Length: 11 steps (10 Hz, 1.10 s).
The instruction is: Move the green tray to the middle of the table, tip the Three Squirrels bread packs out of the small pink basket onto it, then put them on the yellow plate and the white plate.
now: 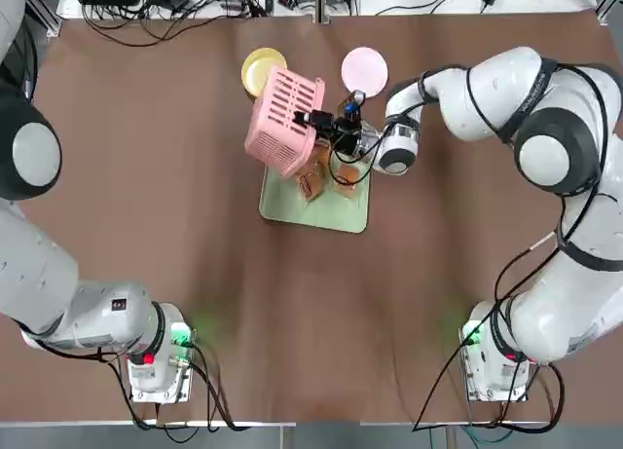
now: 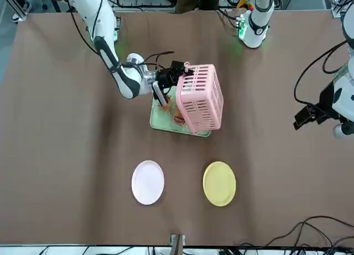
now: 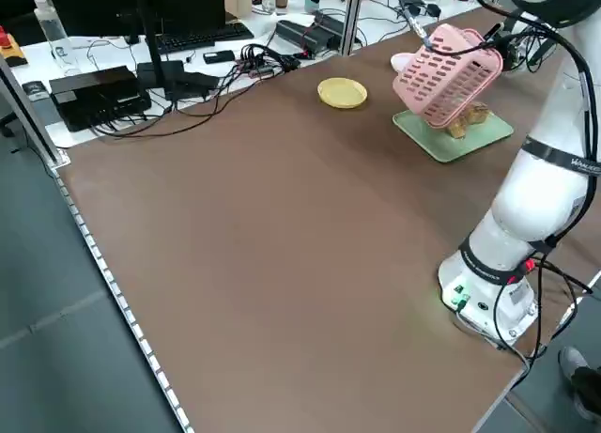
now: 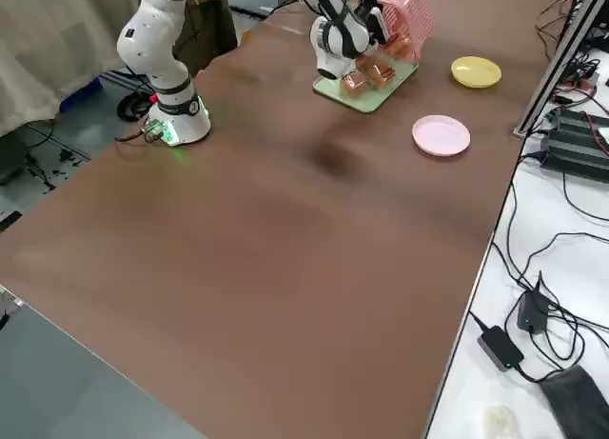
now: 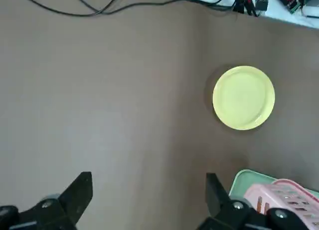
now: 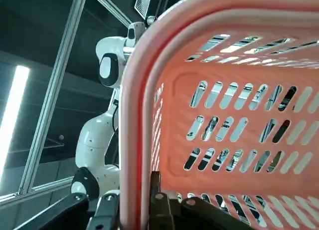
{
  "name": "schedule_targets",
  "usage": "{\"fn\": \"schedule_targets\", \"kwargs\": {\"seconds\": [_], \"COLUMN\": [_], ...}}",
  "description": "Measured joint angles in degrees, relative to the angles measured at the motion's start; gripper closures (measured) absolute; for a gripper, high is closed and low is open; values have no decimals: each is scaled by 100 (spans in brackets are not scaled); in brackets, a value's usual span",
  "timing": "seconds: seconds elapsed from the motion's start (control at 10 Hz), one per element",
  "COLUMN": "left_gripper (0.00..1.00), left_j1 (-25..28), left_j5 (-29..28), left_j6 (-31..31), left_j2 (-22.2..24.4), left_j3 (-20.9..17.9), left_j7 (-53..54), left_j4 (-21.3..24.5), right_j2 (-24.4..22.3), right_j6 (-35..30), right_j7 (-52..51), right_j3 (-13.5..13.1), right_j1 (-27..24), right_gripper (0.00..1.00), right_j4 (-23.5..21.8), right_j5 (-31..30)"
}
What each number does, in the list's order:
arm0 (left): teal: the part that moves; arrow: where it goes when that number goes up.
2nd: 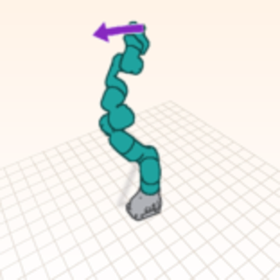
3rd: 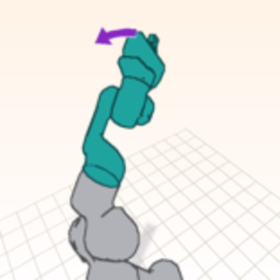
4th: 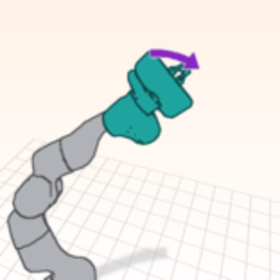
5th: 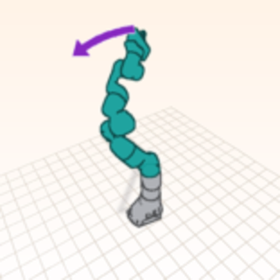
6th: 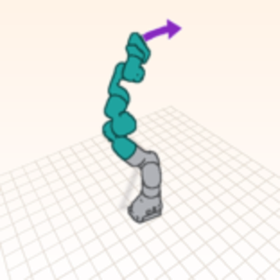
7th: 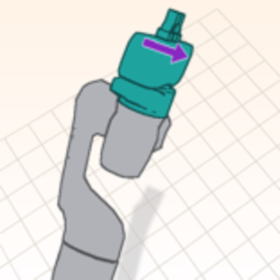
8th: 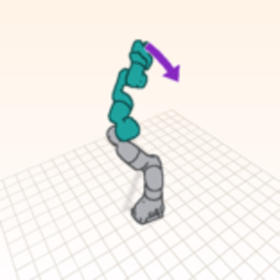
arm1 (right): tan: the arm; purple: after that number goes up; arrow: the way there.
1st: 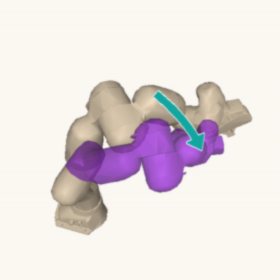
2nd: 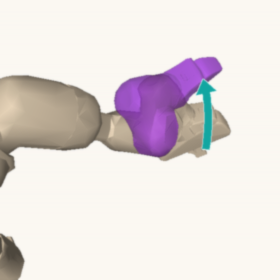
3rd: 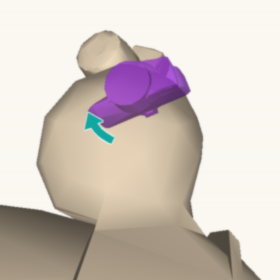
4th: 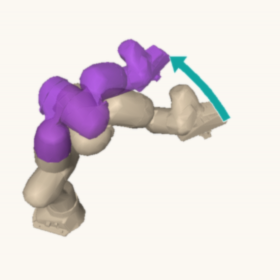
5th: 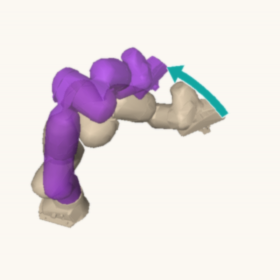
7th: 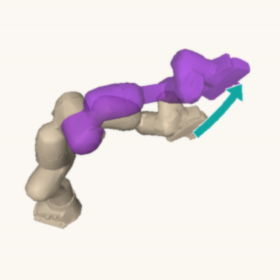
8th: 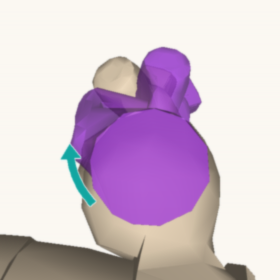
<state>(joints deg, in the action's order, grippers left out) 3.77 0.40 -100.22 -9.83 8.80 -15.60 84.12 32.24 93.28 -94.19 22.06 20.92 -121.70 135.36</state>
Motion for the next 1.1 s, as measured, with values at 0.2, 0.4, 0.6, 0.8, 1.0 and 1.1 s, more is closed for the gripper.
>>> {"fn": "schedule_targets", "kwargs": {"seconds": [0.2, 0.4, 0.6, 0.8, 1.0, 1.1], "left_gripper": [0, 0, 0, 0, 0, 0], "left_j1": [16, 62, 63, 63, 63, 63], "left_j5": [0, 0, 0, 0, 0, 0], "left_j6": [16, 18, 19, 19, 19, 19], "left_j2": [3, 6, 7, 8, 10, 11], "left_j3": [-1, -1, 0, 0, 0, 0], "left_j7": [0, 1, 1, 1, 1, 1], "left_j4": [-8, -17, -19, -21, -22, -23], "right_j2": [35, 45, 149, 319, 450, 493], "right_j6": [-44, -44, -41, -29, -15, -2], "right_j7": [-6, -6, -6, -6, -6, -6], "right_j3": [0, 0, 0, 0, -4, -6], "right_j1": [72, 103, 137, 240, 281, 285], "right_gripper": [93, 93, 93, 93, 93, 93], "right_j4": [165, 280, 447, 714, 892, 966], "right_j5": [150, 183, 244, 370, 387, 389]}}
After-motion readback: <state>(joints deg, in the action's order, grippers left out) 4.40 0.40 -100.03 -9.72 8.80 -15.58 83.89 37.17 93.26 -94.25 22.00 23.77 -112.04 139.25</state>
